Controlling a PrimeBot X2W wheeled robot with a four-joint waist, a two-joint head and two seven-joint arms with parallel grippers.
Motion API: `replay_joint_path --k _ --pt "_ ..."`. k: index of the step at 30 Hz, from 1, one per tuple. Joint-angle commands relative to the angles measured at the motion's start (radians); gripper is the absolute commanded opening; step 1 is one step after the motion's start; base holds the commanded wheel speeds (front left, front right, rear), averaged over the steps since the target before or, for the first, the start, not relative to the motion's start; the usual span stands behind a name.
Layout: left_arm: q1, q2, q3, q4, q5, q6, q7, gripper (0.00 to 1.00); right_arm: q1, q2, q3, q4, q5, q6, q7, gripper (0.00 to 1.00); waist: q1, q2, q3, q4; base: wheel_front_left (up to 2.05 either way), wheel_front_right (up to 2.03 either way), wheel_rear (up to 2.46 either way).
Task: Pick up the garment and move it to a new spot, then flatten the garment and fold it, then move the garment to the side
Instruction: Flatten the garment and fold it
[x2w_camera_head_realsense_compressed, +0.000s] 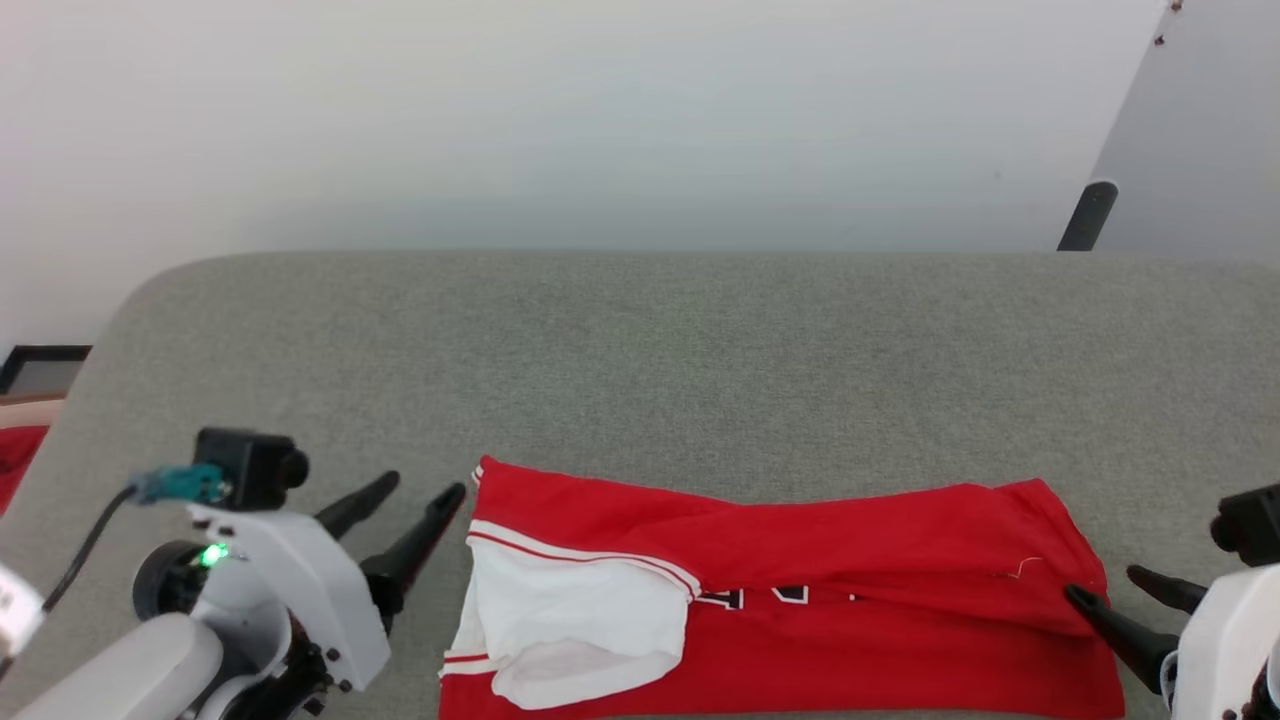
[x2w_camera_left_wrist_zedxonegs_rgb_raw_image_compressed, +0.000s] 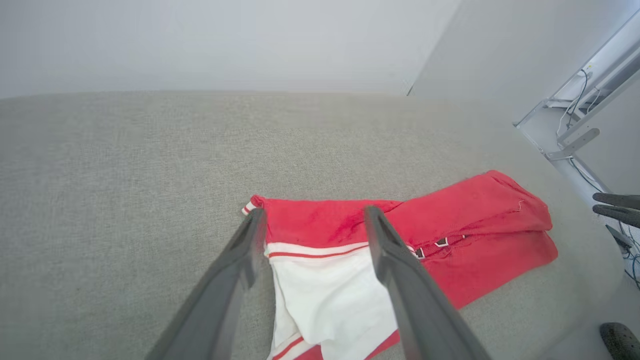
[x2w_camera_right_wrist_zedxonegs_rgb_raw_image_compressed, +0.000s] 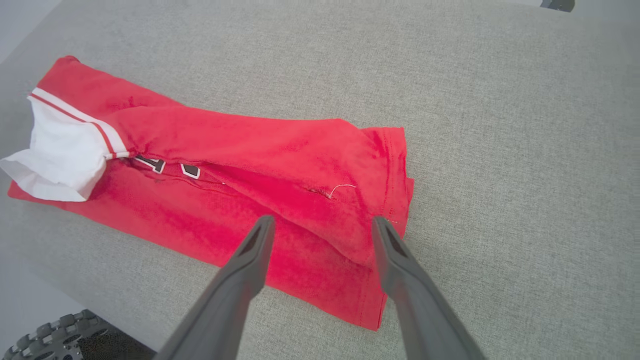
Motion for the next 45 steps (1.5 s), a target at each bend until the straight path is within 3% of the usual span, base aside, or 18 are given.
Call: replay_joint_path --k 1,9,14,23,45 --pt "0.026 -0.003 0.012 0.008 0.014 0.001 -0.046 1.00 0.019 0.014 -0.020 -0.002 -0.011 0.000 -0.013 1.00 0.0000 0.0000 -0.007 0.007 0.00 0.00 0.00" --pt "0.119 -0.017 0.051 0.057 0.082 0.000 -0.287 1.00 0.046 0.038 -0.088 0.031 -0.045 0.000 -0.018 1.00 0.0000 0.0000 -0.008 0.028 0.00 0.00 0.00" --pt "0.163 -0.046 0.101 0.083 0.118 -0.001 -0.360 1.00 0.028 0.045 -0.135 0.069 -0.059 0.000 0.011 1.00 0.0000 0.0000 0.022 0.043 0.00 0.00 0.00" --pt "0.241 -0.154 0.262 0.111 0.213 -0.031 -0.371 1.00 -0.026 0.048 -0.177 0.129 -0.061 0.000 0.063 1.00 0.0000 0.0000 0.100 0.072 0.00 0.00 0.00" --pt "0.335 -0.459 0.607 0.198 0.474 -0.210 -0.370 1.00 -0.158 0.106 -0.089 0.383 -0.013 0.000 0.188 1.00 0.0000 0.0000 0.244 0.138 0.00 0.00 0.00"
